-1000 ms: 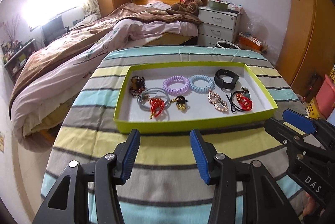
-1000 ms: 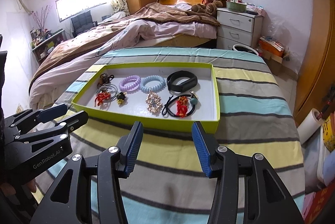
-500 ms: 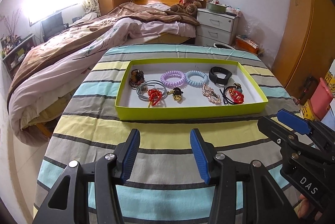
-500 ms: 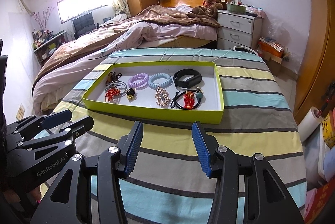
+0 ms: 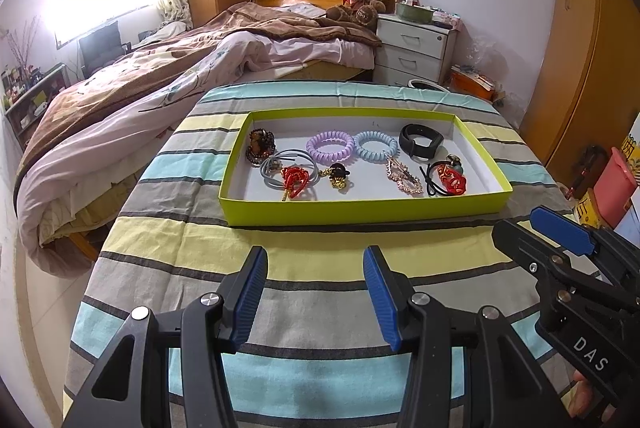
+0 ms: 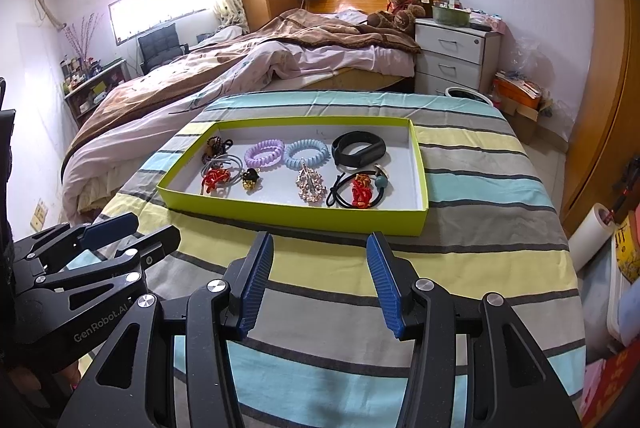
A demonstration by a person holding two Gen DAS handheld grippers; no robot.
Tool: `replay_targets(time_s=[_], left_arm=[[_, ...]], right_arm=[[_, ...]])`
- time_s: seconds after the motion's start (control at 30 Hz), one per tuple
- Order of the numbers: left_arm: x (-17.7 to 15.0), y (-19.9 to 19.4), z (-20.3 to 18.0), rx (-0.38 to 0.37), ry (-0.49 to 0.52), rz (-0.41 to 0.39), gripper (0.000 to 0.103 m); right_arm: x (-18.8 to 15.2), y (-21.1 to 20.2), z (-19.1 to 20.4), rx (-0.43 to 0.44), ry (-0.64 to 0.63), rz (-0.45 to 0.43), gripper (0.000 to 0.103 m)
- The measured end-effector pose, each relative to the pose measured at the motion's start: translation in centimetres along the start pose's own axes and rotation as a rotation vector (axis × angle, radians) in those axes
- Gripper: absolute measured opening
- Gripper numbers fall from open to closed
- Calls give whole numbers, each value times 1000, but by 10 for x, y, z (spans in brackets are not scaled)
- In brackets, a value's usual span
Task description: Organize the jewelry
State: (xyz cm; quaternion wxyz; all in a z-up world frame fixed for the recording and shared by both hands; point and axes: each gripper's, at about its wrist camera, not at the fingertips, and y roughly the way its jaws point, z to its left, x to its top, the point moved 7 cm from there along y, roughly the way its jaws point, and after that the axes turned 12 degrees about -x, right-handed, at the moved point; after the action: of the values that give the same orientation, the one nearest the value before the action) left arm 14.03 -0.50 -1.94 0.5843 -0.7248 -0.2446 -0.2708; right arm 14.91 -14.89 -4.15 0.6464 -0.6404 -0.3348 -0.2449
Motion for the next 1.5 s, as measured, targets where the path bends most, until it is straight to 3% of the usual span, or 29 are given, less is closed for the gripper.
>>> replay_targets(time_s=[1.5], left_arm=[[-2, 0, 2, 2, -5, 2, 49]], right_arm=[[-2, 0, -3, -7, 2, 2, 50]])
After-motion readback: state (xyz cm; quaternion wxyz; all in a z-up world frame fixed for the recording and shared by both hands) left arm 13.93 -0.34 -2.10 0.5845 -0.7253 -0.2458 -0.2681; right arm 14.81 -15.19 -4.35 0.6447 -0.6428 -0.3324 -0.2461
